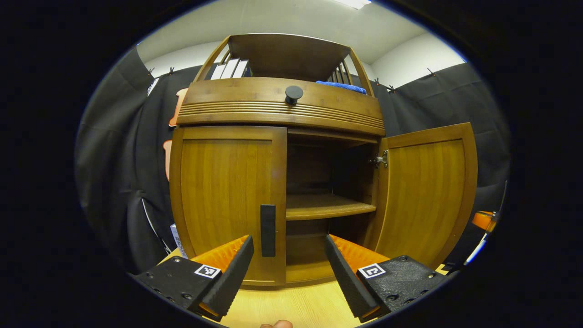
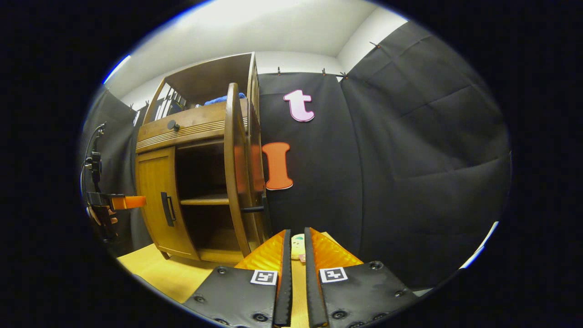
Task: Open the right door of the double-door shoe cabinet with the right hand, and open the left door with the left hand.
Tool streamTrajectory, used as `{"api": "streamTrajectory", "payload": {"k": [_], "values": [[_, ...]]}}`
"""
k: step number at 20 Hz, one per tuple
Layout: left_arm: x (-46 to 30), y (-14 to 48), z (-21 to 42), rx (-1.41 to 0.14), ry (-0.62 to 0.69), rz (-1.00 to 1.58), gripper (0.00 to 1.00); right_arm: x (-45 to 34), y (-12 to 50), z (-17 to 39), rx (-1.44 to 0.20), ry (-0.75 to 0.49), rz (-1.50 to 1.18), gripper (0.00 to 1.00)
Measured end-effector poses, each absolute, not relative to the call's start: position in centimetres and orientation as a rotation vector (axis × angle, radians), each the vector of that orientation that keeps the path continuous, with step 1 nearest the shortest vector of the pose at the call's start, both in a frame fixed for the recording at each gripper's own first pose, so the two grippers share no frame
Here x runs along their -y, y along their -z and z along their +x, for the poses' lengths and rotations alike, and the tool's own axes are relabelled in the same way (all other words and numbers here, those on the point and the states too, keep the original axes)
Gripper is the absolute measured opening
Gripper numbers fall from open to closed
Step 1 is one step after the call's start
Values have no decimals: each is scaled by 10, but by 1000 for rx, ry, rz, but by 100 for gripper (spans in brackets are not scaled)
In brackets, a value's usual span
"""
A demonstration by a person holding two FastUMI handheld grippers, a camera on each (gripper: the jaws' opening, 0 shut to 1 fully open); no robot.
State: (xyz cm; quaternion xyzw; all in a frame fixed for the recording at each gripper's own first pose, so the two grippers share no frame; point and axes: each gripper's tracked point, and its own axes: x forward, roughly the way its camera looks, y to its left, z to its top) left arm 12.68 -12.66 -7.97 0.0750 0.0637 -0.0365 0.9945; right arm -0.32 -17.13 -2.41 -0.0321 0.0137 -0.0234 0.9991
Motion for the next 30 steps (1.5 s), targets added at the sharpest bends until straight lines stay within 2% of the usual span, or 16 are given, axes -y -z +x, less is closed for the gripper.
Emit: {"api": "streamTrajectory", "payload": {"k": [1, 4, 11, 12, 14, 15, 16, 17, 25, 26, 30], "values": [[126, 84, 132, -134, 75, 146, 92, 168, 19, -6, -22, 44, -61, 33], [123, 91, 150, -139, 79, 124, 92, 170, 17, -8, -21, 61, -65, 57], [117, 103, 194, -158, 82, 23, 92, 180, 13, -11, -17, 92, -55, 100], [111, 104, 199, -156, 66, 43, 95, 182, 12, -11, -14, 98, -50, 92], [101, 105, 210, -152, 36, 80, 95, 186, 13, -10, -10, 111, -47, 90], [96, 106, 215, -151, 23, 95, 95, 188, 14, -10, -12, 115, -45, 99], [92, 108, 220, -153, 13, 105, 95, 188, 14, -9, -14, 116, -41, 100], [90, 111, 224, -160, 9, 109, 92, 188, 16, -9, -16, 116, -37, 100], [90, 130, 248, -197, 20, 136, 91, 193, 15, -12, -10, 128, -32, 98], [88, 131, 250, -197, 17, 140, 89, 194, 16, -13, -9, 129, -34, 100], [91, 142, 253, -195, 43, 103, 55, 196, 19, -11, -17, 137, -30, 100]]}}
